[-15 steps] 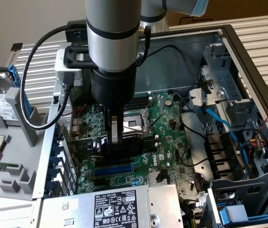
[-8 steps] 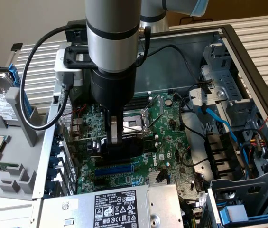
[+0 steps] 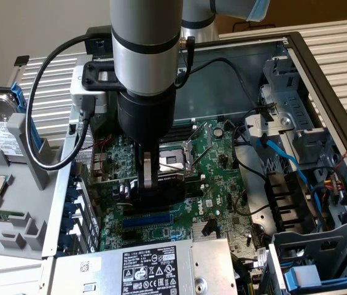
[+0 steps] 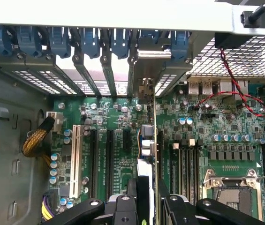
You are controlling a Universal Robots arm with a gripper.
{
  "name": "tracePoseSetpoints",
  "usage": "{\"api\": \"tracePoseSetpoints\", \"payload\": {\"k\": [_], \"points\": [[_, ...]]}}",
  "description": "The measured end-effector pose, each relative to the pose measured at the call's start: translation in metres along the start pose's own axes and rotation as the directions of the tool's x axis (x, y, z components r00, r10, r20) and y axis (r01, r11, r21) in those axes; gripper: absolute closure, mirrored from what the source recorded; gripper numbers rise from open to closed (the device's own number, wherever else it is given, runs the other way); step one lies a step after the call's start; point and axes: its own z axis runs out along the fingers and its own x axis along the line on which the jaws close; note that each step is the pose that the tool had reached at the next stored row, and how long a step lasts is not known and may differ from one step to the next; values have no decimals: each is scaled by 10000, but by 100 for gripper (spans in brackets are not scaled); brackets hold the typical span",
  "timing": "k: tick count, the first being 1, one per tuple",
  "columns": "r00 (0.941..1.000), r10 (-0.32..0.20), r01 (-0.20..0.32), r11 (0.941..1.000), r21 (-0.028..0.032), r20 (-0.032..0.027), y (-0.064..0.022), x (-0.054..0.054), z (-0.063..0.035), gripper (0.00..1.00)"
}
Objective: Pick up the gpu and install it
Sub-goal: 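Insert the gpu into the slot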
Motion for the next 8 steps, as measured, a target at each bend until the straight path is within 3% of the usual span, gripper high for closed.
{"api": "tracePoseSetpoints", "payload": {"k": [8], "points": [[10000,1,-1,10000,-5,0,7,3,10,73]]}}
